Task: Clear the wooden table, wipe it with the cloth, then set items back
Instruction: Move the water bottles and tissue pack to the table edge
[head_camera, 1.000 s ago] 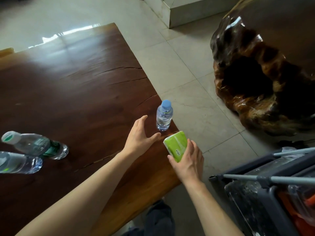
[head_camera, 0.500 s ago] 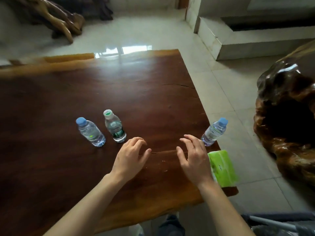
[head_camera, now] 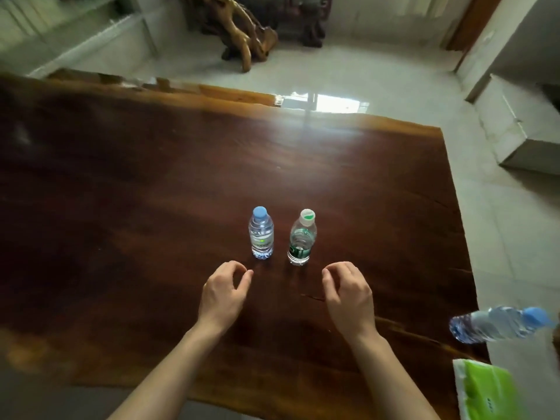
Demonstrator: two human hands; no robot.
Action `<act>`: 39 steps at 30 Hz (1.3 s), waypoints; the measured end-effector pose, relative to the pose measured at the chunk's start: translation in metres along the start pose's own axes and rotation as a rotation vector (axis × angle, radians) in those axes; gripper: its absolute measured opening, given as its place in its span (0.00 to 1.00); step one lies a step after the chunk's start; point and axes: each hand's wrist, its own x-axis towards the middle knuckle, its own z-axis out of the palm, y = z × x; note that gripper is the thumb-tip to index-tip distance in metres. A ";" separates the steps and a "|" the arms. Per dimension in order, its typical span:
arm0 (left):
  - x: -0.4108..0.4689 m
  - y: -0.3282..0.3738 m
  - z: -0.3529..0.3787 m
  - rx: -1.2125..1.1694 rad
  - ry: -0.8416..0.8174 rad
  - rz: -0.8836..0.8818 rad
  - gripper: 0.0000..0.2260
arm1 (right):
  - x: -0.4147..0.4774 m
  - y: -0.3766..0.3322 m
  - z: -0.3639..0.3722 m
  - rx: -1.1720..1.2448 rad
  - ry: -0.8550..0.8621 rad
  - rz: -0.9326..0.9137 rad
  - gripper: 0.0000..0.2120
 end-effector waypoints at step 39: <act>0.129 0.052 0.104 -0.376 0.096 -0.039 0.18 | 0.114 0.054 0.069 0.542 -0.008 0.372 0.29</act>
